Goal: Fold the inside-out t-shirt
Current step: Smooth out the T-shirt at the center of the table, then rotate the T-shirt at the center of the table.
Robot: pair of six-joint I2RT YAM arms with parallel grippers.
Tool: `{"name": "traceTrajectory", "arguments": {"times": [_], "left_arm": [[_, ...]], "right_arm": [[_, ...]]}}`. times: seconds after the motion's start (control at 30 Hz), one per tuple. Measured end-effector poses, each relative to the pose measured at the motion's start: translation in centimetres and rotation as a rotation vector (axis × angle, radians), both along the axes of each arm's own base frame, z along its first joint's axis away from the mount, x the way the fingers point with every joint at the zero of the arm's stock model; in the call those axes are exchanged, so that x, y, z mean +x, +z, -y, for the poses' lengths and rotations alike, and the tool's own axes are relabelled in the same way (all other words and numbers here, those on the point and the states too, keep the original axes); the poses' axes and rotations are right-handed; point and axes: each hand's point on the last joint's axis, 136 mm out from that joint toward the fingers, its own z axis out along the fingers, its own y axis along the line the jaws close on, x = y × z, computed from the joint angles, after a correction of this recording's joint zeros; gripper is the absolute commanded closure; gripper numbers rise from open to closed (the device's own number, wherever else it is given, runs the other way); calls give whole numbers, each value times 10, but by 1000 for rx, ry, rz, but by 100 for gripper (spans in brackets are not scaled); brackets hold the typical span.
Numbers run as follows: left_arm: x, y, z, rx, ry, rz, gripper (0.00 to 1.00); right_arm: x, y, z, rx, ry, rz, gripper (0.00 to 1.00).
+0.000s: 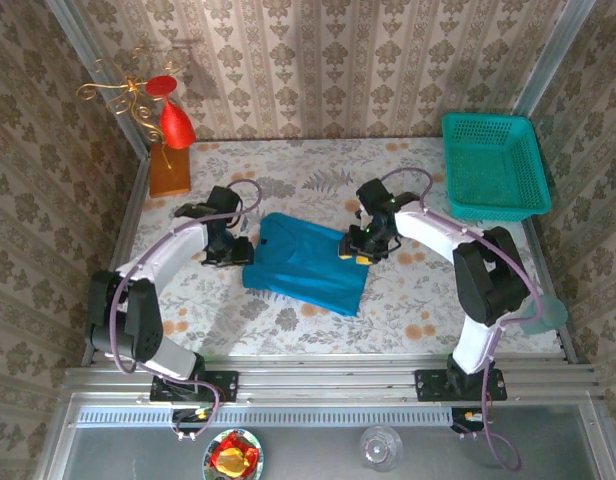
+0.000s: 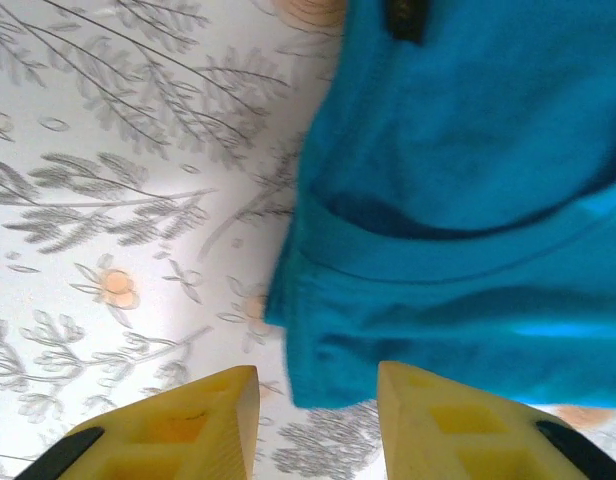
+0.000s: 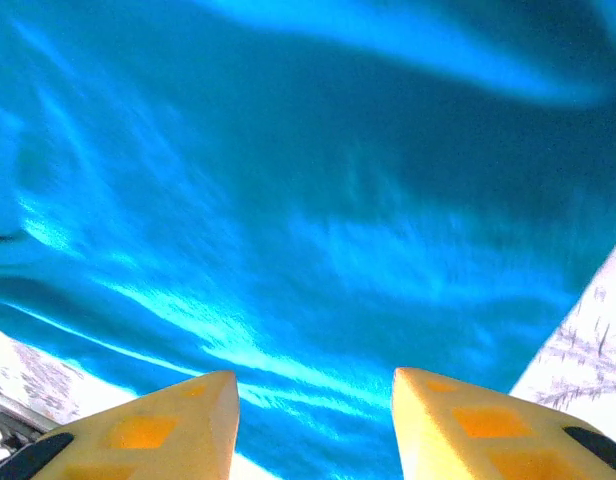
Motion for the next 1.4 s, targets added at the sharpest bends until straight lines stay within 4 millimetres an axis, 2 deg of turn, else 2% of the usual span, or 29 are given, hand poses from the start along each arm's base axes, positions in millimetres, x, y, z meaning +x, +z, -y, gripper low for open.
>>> {"name": "traceTrajectory", "arguments": {"times": [0.1,0.2,0.33,0.5,0.63,0.77,0.93,1.07,1.17,1.4], "left_arm": [[-21,-8,13,-50,7,-28,63],[-38,-22,23,-102,36,-71,62],[-46,-40,33,-184,96,-106,64],[-40,-59,45,-239,134,-135,70],[-30,-68,45,-238,151,-144,72],[-11,-66,46,-251,163,-128,72],[15,-60,49,-274,152,-95,72],[32,-57,59,-303,124,-86,72],[41,-55,68,-331,104,-80,72],[60,-55,83,-385,81,-74,72]], "right_arm": [[22,-1,4,3,3,22,55],[34,-20,11,-15,6,-1,55],[31,-48,22,-51,10,-68,56],[19,-53,29,-55,11,-80,57],[-18,-54,40,-63,3,-111,57],[-67,-55,44,-72,-8,-151,57],[-126,-57,36,-76,1,-185,58],[-159,-56,22,-62,3,-190,58],[-175,-56,6,-40,8,-191,58],[-187,-53,-24,20,13,-199,58]]}}
